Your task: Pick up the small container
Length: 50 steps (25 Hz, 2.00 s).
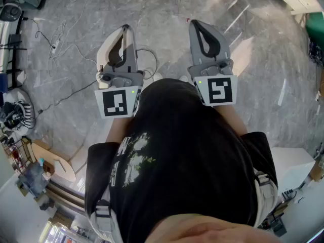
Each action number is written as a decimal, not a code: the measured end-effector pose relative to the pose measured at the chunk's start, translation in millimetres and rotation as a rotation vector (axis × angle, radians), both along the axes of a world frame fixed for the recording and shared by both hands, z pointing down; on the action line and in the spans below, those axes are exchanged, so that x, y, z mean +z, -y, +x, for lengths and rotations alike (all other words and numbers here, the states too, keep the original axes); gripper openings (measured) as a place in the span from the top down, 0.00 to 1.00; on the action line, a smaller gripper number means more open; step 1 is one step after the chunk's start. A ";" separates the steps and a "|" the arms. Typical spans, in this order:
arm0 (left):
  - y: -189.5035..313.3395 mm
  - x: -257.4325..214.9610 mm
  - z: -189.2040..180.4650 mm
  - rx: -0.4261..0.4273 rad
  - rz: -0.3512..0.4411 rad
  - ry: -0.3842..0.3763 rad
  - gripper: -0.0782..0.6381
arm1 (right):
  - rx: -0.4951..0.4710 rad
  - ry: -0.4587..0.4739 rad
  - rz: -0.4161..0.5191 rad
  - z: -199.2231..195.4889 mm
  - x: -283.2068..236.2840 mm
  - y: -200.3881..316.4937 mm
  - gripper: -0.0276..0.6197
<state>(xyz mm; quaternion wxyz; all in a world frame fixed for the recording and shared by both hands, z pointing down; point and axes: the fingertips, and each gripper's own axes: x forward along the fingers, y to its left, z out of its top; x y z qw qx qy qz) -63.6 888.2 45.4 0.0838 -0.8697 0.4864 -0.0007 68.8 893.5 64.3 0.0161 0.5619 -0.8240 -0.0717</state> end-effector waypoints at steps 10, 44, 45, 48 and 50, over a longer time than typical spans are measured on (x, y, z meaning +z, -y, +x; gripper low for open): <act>2.0 12.9 -32.9 0.013 -0.006 0.002 0.89 | 0.017 0.013 0.017 -26.5 5.6 -2.7 0.96; 49.3 69.5 -160.2 0.043 -0.051 0.020 0.89 | 0.109 -0.021 0.040 -124.4 49.4 41.6 0.96; 49.3 72.1 -162.1 0.041 -0.052 0.022 0.89 | 0.108 -0.016 0.039 -126.1 52.5 43.0 0.96; 45.8 77.3 -166.4 0.027 -0.057 0.027 0.89 | 0.100 -0.007 0.038 -128.9 58.1 41.2 0.96; 48.9 78.6 -167.6 0.018 -0.064 0.028 0.89 | 0.092 -0.004 0.036 -130.3 59.9 44.6 0.96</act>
